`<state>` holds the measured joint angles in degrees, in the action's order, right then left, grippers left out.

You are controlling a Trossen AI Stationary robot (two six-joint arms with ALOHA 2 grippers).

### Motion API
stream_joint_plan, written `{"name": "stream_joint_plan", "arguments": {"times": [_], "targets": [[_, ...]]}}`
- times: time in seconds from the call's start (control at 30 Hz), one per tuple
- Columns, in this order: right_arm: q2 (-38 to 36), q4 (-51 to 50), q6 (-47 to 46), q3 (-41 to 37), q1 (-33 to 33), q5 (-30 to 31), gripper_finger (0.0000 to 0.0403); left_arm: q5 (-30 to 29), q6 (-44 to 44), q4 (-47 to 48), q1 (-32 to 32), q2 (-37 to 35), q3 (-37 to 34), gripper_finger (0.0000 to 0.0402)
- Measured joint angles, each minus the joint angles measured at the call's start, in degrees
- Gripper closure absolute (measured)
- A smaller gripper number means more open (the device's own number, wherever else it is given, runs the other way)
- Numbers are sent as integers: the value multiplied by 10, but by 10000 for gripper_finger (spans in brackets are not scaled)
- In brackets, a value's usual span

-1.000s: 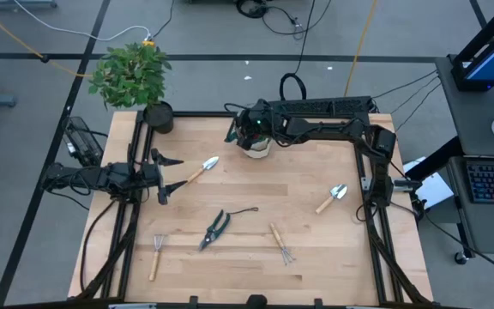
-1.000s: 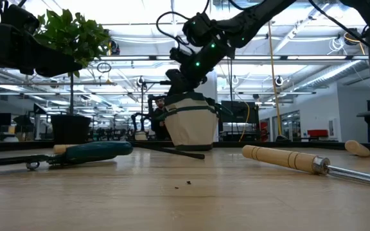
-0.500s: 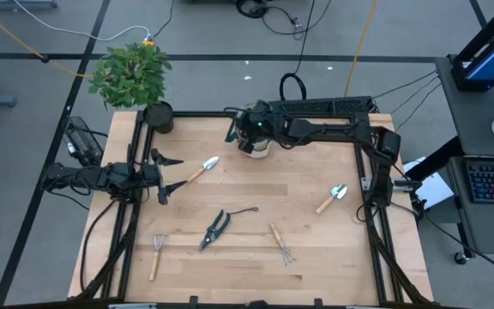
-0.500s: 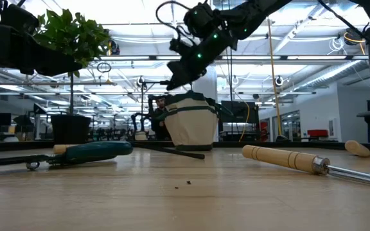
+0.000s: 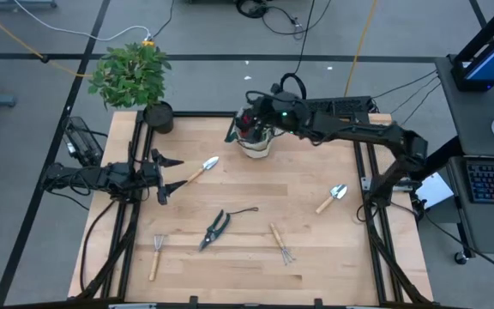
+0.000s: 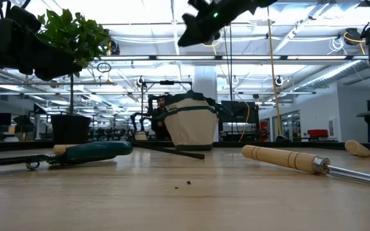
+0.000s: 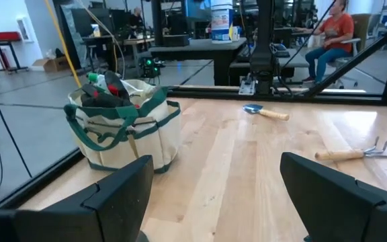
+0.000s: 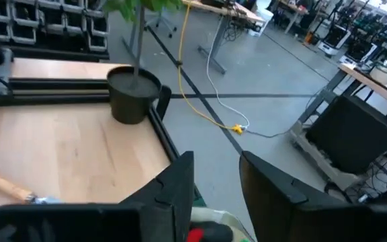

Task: Pick & Place Garden tools in Gardening bag
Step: Put the right brown trowel into the brown gardening bag

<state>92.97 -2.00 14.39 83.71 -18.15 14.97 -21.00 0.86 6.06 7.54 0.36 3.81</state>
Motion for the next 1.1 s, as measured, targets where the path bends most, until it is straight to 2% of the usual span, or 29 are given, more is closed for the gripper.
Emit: {"name": "stream_joint_plan", "arguments": {"times": [0.17, 0.6, 0.83, 1.1], "targets": [[-49, -35, 0, -26, 22, -2, 289, 0, 4, 0, 0, 0, 0, 69], [-161, -28, -6, -158, 120, -1, 289, -1, 66, -1, 0, 0, 0, 69], [-194, -28, -132, -217, 166, 2, 289, -1, 67, -1, 0, 0, 0, 69], [-213, -46, -200, -261, 210, 17, 289, -1, 68, -1, 0, 0, 0, 69]]}}
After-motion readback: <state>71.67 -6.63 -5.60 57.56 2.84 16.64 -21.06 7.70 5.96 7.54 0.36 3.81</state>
